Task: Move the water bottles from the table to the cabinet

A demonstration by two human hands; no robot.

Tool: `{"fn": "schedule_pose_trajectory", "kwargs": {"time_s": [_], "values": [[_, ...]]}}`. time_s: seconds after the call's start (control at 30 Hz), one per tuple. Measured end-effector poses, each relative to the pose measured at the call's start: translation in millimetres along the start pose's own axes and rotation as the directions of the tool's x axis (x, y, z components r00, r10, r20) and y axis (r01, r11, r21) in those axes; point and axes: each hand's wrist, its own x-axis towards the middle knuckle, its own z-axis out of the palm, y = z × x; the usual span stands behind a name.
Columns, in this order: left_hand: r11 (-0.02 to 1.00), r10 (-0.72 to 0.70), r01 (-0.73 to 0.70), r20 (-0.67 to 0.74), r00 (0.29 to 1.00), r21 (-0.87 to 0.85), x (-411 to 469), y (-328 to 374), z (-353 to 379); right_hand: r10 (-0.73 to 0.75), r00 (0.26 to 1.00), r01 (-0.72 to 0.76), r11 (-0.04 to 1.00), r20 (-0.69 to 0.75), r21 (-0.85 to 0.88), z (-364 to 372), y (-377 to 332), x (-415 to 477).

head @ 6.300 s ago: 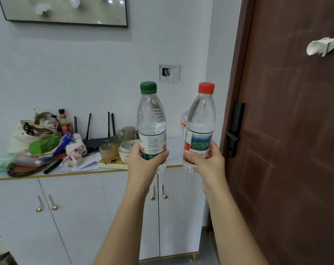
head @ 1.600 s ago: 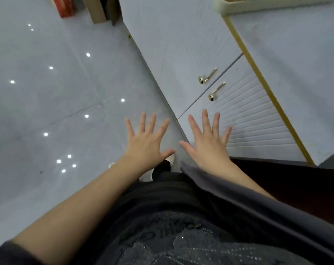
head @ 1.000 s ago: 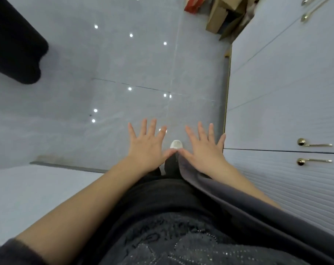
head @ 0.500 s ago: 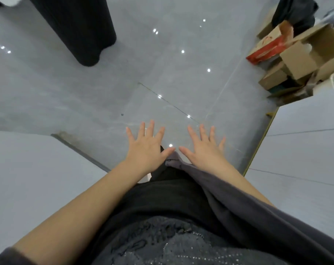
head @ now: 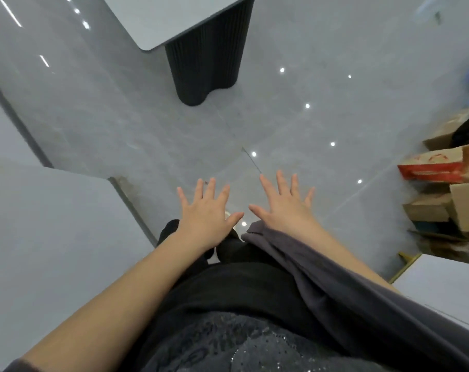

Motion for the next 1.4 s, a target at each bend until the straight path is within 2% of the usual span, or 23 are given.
{"fn": "schedule_pose_trajectory", "kwargs": {"time_s": [0.17,0.5,0.77,0.97,1.4], "values": [[0.995,-0.055,0.055,0.004,0.998,-0.086,36,-63,-37,-0.039,0.999,0.040,0.998,0.019,-0.053,-39,-64,47],[0.994,0.107,-0.107,-0.002,0.994,-0.002,122,-206,-152,0.053,0.998,-0.053,0.997,0.015,0.051,-113,-205,134],[0.986,0.158,-0.157,0.013,0.987,-0.049,168,-272,-215,0.099,0.995,-0.099,0.989,0.007,0.109,-162,-273,183],[0.988,0.130,-0.131,-0.024,0.991,-0.083,223,-311,-269,0.134,0.991,-0.128,0.973,-0.022,0.195,-205,-314,244],[0.957,0.278,-0.278,0.020,0.960,0.077,367,-439,-404,0.241,0.971,-0.233,0.922,0.013,0.309,-327,-428,403]]}}
